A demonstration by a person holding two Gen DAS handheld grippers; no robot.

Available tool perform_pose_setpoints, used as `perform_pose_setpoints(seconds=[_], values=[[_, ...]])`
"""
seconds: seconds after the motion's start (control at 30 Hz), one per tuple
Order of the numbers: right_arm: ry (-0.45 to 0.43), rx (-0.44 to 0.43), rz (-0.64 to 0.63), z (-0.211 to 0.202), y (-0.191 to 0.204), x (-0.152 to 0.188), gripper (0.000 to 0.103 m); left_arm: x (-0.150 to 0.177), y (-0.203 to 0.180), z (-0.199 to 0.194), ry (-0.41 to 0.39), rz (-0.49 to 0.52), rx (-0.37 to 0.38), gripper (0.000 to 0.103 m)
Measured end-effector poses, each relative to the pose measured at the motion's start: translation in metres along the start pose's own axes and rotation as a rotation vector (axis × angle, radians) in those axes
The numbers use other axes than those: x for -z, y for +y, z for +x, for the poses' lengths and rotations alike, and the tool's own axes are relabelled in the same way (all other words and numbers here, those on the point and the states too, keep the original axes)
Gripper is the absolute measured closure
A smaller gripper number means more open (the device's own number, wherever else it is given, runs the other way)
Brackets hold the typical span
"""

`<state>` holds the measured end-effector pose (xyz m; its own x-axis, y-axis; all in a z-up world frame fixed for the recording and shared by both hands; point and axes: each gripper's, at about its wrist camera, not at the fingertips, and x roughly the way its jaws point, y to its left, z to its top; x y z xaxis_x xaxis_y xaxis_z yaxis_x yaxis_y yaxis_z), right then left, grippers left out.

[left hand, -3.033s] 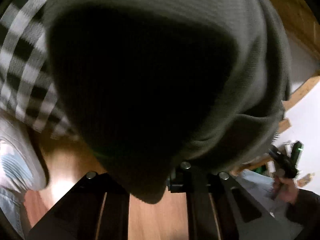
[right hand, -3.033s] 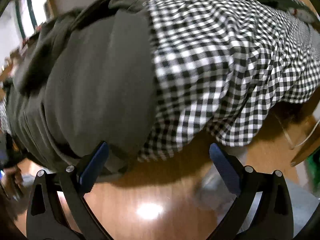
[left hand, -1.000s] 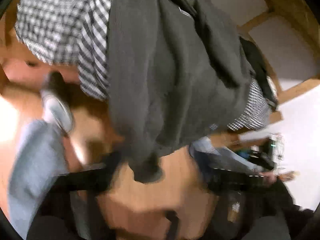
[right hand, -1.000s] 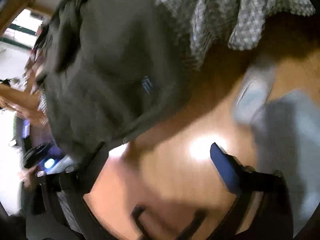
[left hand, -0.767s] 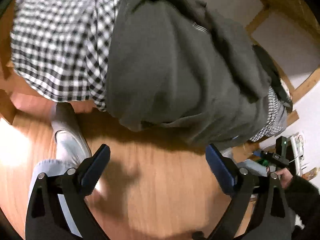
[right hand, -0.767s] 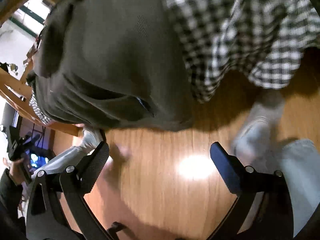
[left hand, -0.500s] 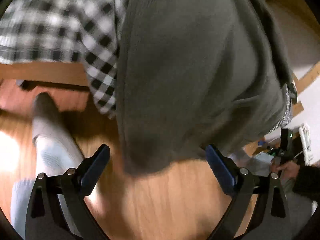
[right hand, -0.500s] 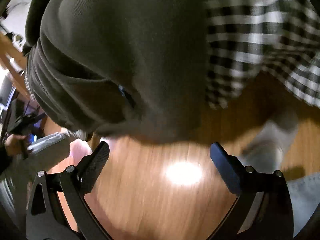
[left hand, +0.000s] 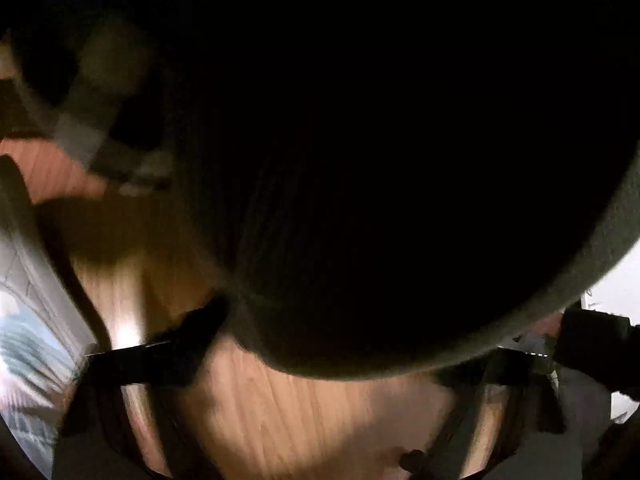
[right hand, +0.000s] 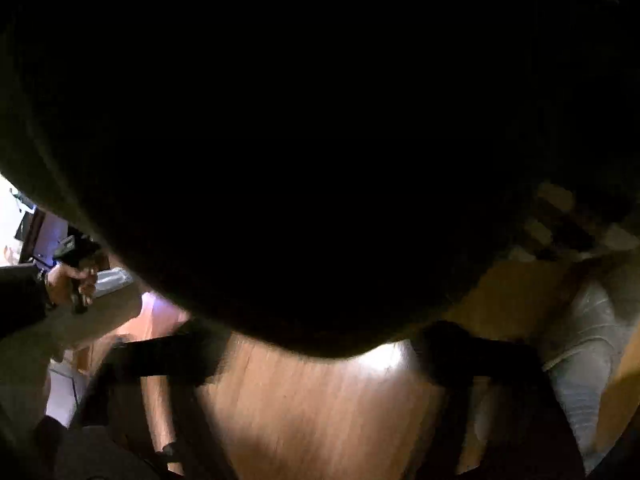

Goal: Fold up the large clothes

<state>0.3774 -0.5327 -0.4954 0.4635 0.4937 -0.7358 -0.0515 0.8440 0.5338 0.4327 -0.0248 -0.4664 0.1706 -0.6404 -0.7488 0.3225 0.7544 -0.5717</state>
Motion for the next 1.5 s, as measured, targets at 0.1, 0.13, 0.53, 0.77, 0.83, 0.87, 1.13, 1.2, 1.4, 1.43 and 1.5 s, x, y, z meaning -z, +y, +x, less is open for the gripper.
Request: perform_pose_setpoints(seconds=[0.1,0.13,0.53,0.77,0.83,0.87,1.13,1.2,1.4,1.43,1.5], values=[[0.047,-0.051,0.04,-0.004,0.002,-0.004,0.08,-0.003,-0.001,0.001,0.053,-0.082,0.024,0.078],[0.065,-0.045,0.043,-0.004,0.004,-0.004,0.083,-0.002,-0.003,0.002,0.076,-0.121,0.036,0.078],[0.432,0.024,0.034,-0.046,0.05,0.004,0.089,0.025,-0.069,-0.032,0.313,-0.218,0.094,0.091],[0.285,-0.147,0.136,-0.139,0.065,-0.002,0.092,0.031,-0.095,-0.092,0.248,-0.184,0.155,0.092],[0.08,-0.292,0.207,-0.176,0.072,-0.012,0.093,0.041,-0.102,-0.116,0.188,-0.176,0.23,0.092],[0.027,-0.32,0.215,-0.183,0.077,-0.018,0.093,0.042,-0.107,-0.125,0.156,-0.173,0.264,0.092],[-0.012,-0.338,0.21,-0.156,0.116,-0.008,0.094,0.052,-0.129,-0.134,0.108,-0.158,0.31,0.093],[-0.063,-0.386,0.229,-0.159,0.124,0.0,0.094,0.052,-0.133,-0.142,0.093,-0.138,0.329,0.093],[-0.205,-0.498,0.275,-0.182,0.122,-0.008,0.094,0.054,-0.126,-0.176,0.013,-0.131,0.377,0.093],[-0.235,-0.525,0.266,-0.186,0.124,-0.01,0.094,0.052,-0.126,-0.179,-0.003,-0.132,0.39,0.093],[-0.273,-0.551,0.254,-0.196,0.124,-0.015,0.094,0.045,-0.129,-0.186,-0.039,-0.133,0.408,0.093]])
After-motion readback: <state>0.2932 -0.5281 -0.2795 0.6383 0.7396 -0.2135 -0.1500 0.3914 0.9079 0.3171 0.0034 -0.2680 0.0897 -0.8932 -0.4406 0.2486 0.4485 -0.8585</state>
